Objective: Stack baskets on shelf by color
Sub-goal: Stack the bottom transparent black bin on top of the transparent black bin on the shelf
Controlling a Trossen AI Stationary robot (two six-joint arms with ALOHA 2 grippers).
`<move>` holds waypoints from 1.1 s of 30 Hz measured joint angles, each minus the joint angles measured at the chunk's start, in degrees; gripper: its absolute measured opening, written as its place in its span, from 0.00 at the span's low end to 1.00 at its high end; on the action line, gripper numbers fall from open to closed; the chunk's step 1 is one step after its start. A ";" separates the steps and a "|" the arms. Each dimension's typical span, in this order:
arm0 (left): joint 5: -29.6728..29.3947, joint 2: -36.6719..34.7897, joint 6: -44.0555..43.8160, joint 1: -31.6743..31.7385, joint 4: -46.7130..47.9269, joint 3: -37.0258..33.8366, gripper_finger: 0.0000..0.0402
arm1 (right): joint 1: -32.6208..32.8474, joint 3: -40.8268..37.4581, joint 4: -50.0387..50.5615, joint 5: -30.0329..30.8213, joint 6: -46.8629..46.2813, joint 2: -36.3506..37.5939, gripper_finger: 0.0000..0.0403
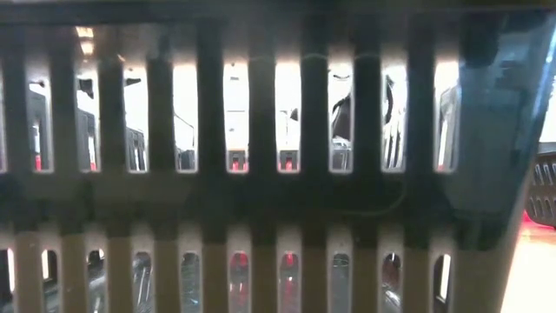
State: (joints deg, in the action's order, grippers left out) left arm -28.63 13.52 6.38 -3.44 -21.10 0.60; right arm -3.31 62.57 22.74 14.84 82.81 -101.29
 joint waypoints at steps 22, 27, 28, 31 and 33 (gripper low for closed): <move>-0.03 0.00 0.17 0.06 -0.22 0.00 0.26 | 9.45 0.41 -10.31 -10.48 -22.70 17.48 0.00; -0.41 0.05 0.41 0.07 -0.23 0.00 0.26 | 6.88 8.30 -7.65 13.02 -43.74 20.45 0.00; -0.43 0.09 0.56 0.07 -0.24 0.00 0.26 | 5.66 11.32 -3.24 13.67 -45.81 20.50 0.00; -0.53 0.08 0.68 0.07 -0.62 0.00 0.26 | 1.26 21.14 10.82 12.01 -52.92 17.89 0.00; -0.54 0.09 0.73 0.09 -1.05 0.00 0.26 | -2.09 27.58 18.33 10.43 -56.87 15.00 0.00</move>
State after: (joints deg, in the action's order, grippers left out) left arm -29.17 13.61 7.11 -3.36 -22.16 0.60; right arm -5.40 90.15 41.08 25.26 25.94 -86.29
